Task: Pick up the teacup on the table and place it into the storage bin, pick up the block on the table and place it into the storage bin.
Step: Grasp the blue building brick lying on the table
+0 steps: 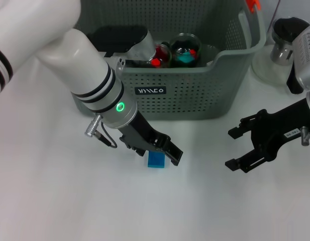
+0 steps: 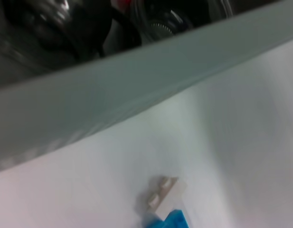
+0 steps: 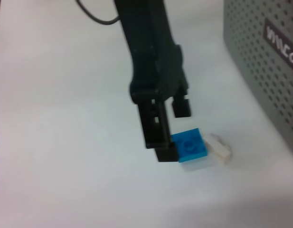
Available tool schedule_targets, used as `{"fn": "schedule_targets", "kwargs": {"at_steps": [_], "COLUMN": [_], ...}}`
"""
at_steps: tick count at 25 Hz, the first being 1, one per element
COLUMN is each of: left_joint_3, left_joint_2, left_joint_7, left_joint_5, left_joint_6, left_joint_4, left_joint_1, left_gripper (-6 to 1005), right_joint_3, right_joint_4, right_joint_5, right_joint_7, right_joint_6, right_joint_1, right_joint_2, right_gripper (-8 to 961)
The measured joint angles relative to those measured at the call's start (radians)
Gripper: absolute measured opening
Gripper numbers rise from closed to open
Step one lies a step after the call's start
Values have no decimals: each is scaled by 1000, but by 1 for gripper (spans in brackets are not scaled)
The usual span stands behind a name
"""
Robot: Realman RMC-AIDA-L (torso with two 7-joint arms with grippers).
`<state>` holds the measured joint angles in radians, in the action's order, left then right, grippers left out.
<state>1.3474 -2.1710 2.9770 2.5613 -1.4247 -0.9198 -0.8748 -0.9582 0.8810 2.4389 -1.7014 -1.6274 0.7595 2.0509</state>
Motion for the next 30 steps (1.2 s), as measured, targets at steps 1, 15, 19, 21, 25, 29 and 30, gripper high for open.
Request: {"fn": "schedule_targets", "kwargs": {"at_steps": [1,15,19,21,25,29,30], "left_joint_3": [1,11,11,12,12,12,13], "left_joint_2": [0,-1,-2,-2,-3,-5,-6], "left_joint_7": [0,1,1,1,1,2,2], "left_joint_5": [0,6,16,24,31,50,53], "left_joint_6": [3,-13,3,11,34,51,55], "left_joint_4": [1,10,26,29,39,52,54], "left_joint_1": [-2,-27,-31,-31,-32,-32,-33], "left_gripper": [950,951,951,951,951,951,951], "right_joint_3": [-2,-10,-10,-10,-10,-10,-11], "right_joint_4": [0,9,20,25,25,26,26], "right_joint_5": [1,2,2,2,2,2,2], "right_joint_7": [-1,-12,-11,-10,-4,-2,-1], "right_joint_6": [-2,-4,-4,-5,-5,-2,-2], "right_joint_1": [0,4,4,4,4,4,5], "right_joint_2": [1,0,3,3,3,3,3], "right_gripper": [915,916,916,916,916,916,916]}}
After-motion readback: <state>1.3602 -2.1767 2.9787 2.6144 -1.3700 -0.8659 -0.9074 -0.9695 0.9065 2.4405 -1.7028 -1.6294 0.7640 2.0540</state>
